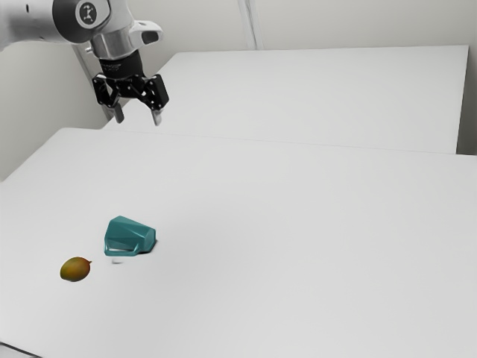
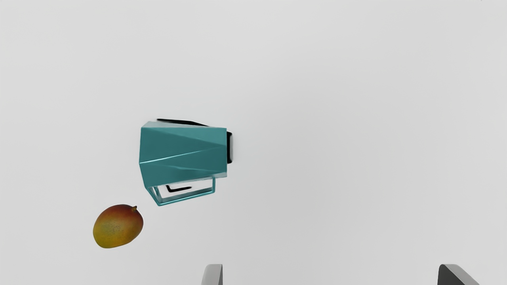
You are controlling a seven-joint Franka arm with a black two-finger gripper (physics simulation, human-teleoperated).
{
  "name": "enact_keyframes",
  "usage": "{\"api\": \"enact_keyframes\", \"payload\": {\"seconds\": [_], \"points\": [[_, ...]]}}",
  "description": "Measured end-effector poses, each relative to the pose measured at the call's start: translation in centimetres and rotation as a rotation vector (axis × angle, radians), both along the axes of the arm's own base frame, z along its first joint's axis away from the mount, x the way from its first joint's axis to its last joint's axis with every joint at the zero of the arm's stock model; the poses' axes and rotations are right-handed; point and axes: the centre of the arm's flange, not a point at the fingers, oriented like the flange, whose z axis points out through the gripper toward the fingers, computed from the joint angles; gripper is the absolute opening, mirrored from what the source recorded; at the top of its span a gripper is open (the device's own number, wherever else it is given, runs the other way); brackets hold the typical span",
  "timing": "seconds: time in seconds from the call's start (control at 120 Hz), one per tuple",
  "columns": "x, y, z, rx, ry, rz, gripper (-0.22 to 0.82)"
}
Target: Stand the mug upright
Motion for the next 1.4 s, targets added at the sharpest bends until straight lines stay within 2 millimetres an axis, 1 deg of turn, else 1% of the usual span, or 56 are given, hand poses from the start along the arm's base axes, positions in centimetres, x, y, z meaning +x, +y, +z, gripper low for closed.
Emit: {"api": "enact_keyframes", "payload": {"seconds": [0.167,0.333,0.417,0.475,0.592,0.667,0.742,0.833,0.958,1.0,1.108,1.233,1.342,1.4], "points": [[-0.1,-0.2,0.1,-0.002,-0.001,-0.005,0.59],[-1.3,-0.2,0.6,-0.001,-0.005,-0.011,0.59],[-1.8,0.4,0.5,-0.001,-0.004,-0.003,0.59],[-2.0,1.8,0.4,-0.004,-0.004,0.017,0.59],[-2.2,5.6,0.2,-0.008,-0.009,0.073,0.59],[-2.5,7.2,-0.5,-0.023,-0.008,0.090,0.59],[-3.0,8.6,-1.7,-0.055,-0.006,0.100,0.59],[-3.8,11.3,-3.2,-0.103,-0.009,0.127,0.59],[-4.6,15.0,-4.8,-0.180,-0.028,0.156,0.59],[-4.8,15.8,-5.4,-0.208,-0.034,0.158,0.59],[-5.6,17.8,-7.9,-0.295,-0.045,0.167,0.59],[-6.6,19.9,-9.4,-0.380,-0.091,0.167,0.59],[-7.6,21.7,-11.5,-0.472,-0.143,0.171,0.59],[-8.1,22.9,-12.3,-0.508,-0.179,0.173,0.59]]}}
